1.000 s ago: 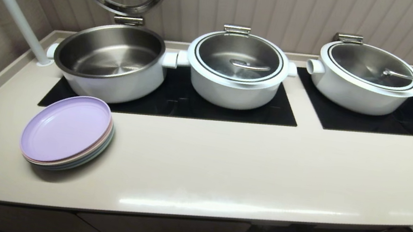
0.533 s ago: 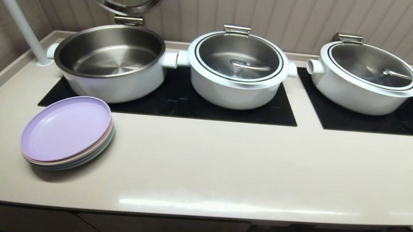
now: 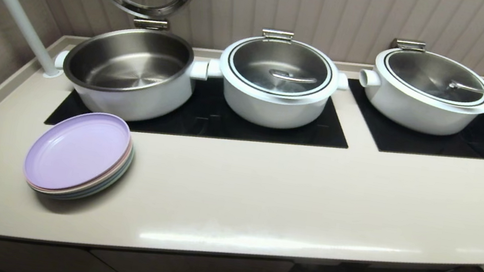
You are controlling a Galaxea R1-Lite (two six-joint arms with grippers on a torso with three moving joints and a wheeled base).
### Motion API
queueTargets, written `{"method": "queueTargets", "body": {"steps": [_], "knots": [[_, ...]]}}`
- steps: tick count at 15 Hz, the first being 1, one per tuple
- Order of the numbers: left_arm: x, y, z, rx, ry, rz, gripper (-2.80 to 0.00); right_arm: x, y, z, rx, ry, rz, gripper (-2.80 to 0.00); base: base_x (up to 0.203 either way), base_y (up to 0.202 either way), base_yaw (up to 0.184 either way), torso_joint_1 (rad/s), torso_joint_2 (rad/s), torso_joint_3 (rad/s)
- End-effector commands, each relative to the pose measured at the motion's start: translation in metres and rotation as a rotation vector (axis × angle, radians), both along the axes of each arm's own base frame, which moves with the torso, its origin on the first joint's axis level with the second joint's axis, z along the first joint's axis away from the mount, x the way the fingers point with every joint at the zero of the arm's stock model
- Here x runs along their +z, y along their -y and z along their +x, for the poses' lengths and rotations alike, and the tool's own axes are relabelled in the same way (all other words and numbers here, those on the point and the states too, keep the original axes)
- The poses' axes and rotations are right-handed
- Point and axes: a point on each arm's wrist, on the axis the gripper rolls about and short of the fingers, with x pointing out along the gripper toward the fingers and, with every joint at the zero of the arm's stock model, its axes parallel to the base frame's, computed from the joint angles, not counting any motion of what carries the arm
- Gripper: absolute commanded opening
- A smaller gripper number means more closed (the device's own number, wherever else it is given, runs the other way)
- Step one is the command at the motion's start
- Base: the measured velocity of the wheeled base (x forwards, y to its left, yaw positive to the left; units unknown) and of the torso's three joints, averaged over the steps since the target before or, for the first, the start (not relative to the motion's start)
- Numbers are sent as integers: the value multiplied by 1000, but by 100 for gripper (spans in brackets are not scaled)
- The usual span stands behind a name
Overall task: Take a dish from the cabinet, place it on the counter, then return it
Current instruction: Put it back into the cabinet
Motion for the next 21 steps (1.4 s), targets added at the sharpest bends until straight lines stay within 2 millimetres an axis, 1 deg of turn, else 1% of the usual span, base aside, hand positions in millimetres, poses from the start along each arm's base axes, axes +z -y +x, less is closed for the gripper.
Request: {"method": "queueTargets", "body": {"steps": [1,5,12,16,21], "knots": [[0,0,0,1,2,0,-280,-1,0,0,0,-6,1,-280,0,0,0,0,0,0],[0,0,0,1,0,0,-280,0,0,0,-2,-8,-2,-280,0,0,0,0,0,0],[0,0,0,1,0,0,-280,10,0,2,-4,37,8,-280,0,0,0,0,0,0],[0,0,0,1,0,0,-280,9,1,-3,44,66,-26,-280,0,0,0,0,0,0],[0,0,0,1,1,0,-280,12,3,-9,46,98,-22,-280,0,0,0,0,0,0]]}}
